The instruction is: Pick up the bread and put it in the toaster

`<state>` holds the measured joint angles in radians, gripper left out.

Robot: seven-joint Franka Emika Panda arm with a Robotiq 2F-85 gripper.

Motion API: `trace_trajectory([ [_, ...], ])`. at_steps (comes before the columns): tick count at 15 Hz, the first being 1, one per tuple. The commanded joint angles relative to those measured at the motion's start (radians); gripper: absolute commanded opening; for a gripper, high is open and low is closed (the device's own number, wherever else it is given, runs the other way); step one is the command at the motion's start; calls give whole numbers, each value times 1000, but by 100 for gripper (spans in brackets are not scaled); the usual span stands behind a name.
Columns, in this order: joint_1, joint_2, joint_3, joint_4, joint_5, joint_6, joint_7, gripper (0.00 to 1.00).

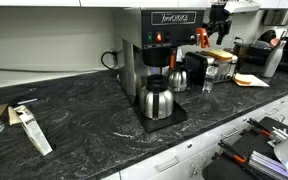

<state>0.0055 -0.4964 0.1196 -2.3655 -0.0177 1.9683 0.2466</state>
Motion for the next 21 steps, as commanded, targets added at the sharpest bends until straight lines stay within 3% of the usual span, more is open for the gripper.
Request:
trace_trajectory([
  [1,3,-115,7,-109,45,39,100,100],
  [5,-42,-271,40,-255,49,4,292,100],
  [6,-21,-202,31,-191,38,-9,223,100],
  [9,-37,-278,40,-258,42,-8,273,100],
  [15,-38,-281,42,-258,42,-6,280,100],
  [21,-145,-347,-67,-364,131,142,355,100],
])
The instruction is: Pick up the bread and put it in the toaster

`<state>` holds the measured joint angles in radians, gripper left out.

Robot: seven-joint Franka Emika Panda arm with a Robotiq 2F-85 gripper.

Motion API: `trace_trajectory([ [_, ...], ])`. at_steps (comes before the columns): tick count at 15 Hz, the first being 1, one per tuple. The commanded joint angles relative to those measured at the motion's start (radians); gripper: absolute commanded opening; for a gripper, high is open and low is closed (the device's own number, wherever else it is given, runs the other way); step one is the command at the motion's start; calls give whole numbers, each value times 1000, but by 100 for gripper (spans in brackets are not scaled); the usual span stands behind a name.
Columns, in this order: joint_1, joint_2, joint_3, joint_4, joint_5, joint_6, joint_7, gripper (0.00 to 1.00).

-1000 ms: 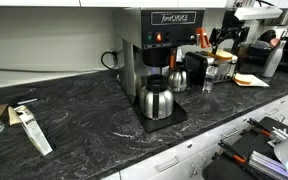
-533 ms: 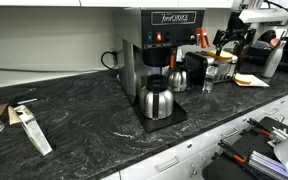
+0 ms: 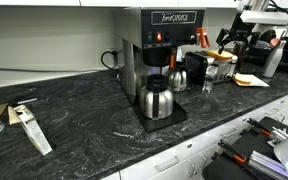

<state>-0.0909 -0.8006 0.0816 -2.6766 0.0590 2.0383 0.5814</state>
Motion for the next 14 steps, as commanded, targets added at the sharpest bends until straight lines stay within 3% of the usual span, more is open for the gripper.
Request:
trace_trajectory([
  [1,-74,-55,-39,-77,63,99,32,100],
  [3,-117,-66,-57,-123,90,148,63,100],
  [4,-105,-41,-45,-81,62,92,19,100],
  [14,-124,-60,-50,-110,78,122,51,100],
])
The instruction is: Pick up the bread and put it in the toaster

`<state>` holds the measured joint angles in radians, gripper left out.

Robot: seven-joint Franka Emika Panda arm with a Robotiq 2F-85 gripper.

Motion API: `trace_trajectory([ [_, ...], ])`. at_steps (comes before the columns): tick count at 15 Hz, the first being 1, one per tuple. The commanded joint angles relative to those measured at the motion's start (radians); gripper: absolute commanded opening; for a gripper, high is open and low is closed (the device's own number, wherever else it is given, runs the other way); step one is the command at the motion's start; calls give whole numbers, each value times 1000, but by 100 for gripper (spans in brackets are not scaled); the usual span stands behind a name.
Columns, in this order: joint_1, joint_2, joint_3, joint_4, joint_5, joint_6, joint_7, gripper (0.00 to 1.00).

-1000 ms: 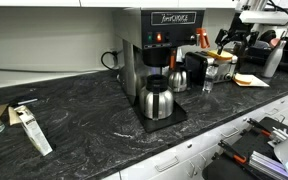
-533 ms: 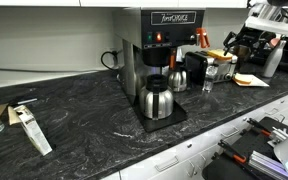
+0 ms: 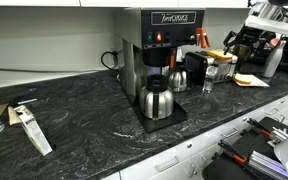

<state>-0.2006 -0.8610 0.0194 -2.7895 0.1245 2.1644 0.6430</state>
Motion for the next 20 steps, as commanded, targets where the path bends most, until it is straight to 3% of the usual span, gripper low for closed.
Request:
trace_trajectory([
  [1,-32,9,7,3,19,24,11,100],
  [9,-187,128,-26,3,48,321,237,100],
  [10,-166,81,-39,3,17,250,184,100],
  [20,-166,83,-36,4,15,258,192,100],
])
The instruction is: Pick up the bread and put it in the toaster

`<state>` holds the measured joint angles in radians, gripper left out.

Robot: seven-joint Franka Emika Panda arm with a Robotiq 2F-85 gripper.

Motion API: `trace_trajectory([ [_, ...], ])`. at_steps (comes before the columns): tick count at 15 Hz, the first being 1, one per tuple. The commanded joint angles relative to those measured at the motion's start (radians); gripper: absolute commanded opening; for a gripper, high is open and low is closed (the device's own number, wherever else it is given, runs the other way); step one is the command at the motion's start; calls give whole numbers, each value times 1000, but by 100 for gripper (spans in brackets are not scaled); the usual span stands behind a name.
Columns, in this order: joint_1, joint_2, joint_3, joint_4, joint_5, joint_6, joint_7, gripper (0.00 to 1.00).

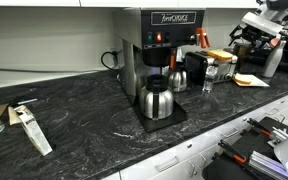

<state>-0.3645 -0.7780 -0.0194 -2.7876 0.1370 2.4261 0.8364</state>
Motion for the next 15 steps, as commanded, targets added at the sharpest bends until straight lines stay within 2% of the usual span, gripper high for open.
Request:
trace_trajectory([
  [1,14,21,-19,7,17,8,-26,100],
  [5,9,108,-66,0,15,109,-109,100],
  [9,17,253,-83,-3,52,299,-122,100],
  [10,-8,200,-68,-3,25,218,-113,100],
  [12,0,253,-69,-2,35,273,-114,100],
  [15,2,257,-68,1,36,282,-113,100],
])
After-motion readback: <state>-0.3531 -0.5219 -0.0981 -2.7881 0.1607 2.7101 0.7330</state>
